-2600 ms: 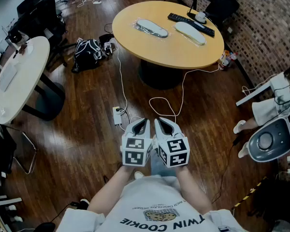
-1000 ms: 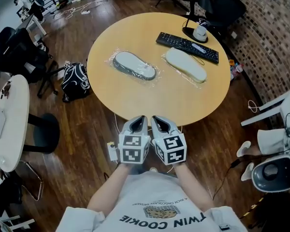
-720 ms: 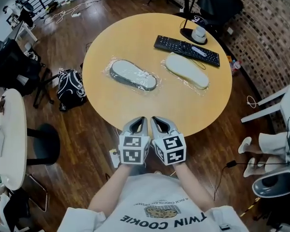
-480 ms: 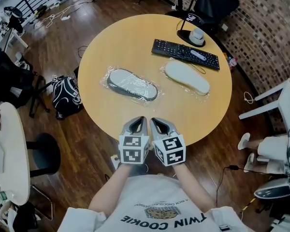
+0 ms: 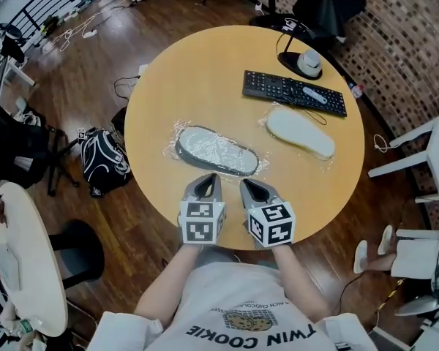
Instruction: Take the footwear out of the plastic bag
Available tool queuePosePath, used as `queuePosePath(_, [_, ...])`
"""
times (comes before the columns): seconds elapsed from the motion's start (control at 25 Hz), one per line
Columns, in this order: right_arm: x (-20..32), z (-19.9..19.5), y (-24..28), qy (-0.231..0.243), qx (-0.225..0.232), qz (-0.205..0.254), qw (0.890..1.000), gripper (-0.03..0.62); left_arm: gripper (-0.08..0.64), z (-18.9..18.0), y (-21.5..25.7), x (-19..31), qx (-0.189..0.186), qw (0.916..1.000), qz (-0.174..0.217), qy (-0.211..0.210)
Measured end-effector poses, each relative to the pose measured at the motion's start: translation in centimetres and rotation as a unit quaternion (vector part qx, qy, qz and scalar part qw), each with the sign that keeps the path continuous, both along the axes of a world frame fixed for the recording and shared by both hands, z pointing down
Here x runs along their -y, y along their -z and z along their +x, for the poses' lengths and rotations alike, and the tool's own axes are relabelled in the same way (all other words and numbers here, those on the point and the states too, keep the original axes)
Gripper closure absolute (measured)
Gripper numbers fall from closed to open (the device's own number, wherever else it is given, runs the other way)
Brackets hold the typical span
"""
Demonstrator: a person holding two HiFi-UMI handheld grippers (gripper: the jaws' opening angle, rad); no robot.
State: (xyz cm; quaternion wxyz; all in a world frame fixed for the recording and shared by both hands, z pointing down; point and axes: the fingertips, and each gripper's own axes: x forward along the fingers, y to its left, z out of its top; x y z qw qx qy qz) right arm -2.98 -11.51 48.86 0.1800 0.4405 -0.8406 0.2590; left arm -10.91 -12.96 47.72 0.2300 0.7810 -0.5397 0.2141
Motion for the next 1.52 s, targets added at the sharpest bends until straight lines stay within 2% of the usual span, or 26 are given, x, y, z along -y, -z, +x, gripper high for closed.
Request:
queuePosePath(0.36, [4.4, 0.3, -1.9, -0.05, 0.003, -0.034, 0.998, 0.575, 0.554, -7.8, -2.2, 7.3, 0.028, 0.9994, -0.01, 0.018])
queuePosePath(0.88, [5.5, 2.9, -5.6, -0.081, 0.025, -0.09, 0.992, 0.515, 0.554, -13.8, -7.1, 12.8, 0.111, 0.9932, -0.029, 0.014])
queuePosePath(1.08, [6.1, 4.0, -6.5, -0.107, 0.066, -0.118, 0.985, 0.506, 0.554, -15.7, -8.7, 13.5, 0.138, 0.9895, -0.042, 0.002])
queuePosePath(1.28, [6.3, 5.3, -7.2, -0.126, 0.114, -0.148, 0.974, 0.502, 0.554, -15.4, -10.0, 14.0, 0.153, 0.9867, -0.052, -0.021])
queuePosePath(1.36, [6.5, 5.3, -7.5, -0.129, 0.141, -0.16, 0.968, 0.502, 0.554, -15.4, -10.3, 14.2, 0.155, 0.9862, -0.053, -0.021])
queuePosePath(1.52, [6.4, 5.4, -8.1, -0.122, 0.159, -0.179, 0.963, 0.502, 0.554, -15.5, -10.5, 14.5, 0.157, 0.9857, -0.059, -0.015])
